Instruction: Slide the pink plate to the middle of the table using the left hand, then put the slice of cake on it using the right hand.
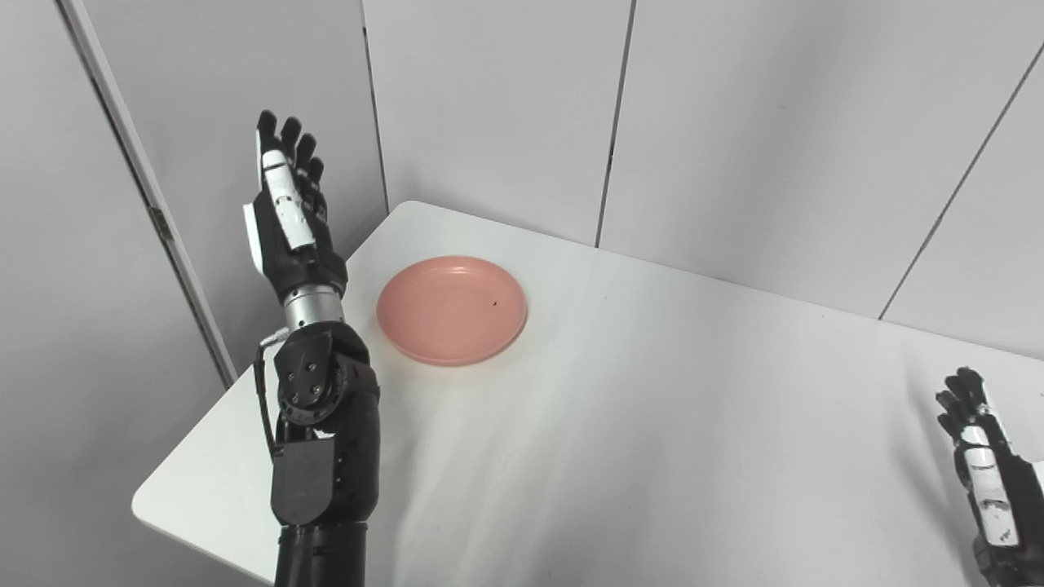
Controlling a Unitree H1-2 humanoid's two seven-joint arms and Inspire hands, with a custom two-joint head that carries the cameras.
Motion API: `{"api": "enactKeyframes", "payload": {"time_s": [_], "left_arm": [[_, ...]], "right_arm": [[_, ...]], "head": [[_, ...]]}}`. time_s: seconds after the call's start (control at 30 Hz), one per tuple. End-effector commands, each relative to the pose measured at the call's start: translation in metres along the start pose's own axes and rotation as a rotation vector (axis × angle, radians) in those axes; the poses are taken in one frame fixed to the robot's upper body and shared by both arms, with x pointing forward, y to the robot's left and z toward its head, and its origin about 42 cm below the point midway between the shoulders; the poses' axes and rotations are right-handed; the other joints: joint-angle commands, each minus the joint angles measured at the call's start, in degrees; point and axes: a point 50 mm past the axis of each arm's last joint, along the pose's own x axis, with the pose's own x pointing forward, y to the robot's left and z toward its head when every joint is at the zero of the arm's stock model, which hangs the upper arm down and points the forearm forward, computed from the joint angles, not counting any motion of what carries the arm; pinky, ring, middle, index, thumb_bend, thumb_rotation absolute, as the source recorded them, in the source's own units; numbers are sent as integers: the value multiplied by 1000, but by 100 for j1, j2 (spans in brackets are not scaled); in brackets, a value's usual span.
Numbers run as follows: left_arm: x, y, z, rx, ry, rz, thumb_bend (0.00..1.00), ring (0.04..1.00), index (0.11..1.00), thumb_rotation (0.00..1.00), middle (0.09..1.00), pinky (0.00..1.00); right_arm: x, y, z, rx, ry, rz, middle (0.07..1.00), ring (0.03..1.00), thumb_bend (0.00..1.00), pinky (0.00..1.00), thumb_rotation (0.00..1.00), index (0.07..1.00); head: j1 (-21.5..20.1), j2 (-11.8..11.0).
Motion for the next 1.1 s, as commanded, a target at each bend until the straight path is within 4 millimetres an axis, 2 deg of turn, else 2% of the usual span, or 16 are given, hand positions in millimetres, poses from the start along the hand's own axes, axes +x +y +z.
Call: {"api": "enactKeyframes", "payload": {"time_s": [0.0, 0.77, 1.07], "left_arm": [[13, -7, 13, -29, -76, -21, 432, 958, 932, 1000, 951, 977], [28, 30, -41, 4, 72, 49, 405, 960, 944, 1000, 952, 973], [30, 41, -58, 41, 135, 70, 430, 951, 947, 1000, 947, 949]], "right_arm": [[-40, 6, -36, 33, 136, -7, 983, 969, 341, 989, 1000, 992], [-41, 8, -34, 35, 142, -8, 981, 967, 338, 988, 1000, 989], [-42, 7, -33, 23, 134, -2, 981, 969, 341, 990, 1000, 992]], "head": [[-4, 10], [-9, 56], [-11, 65]]}}
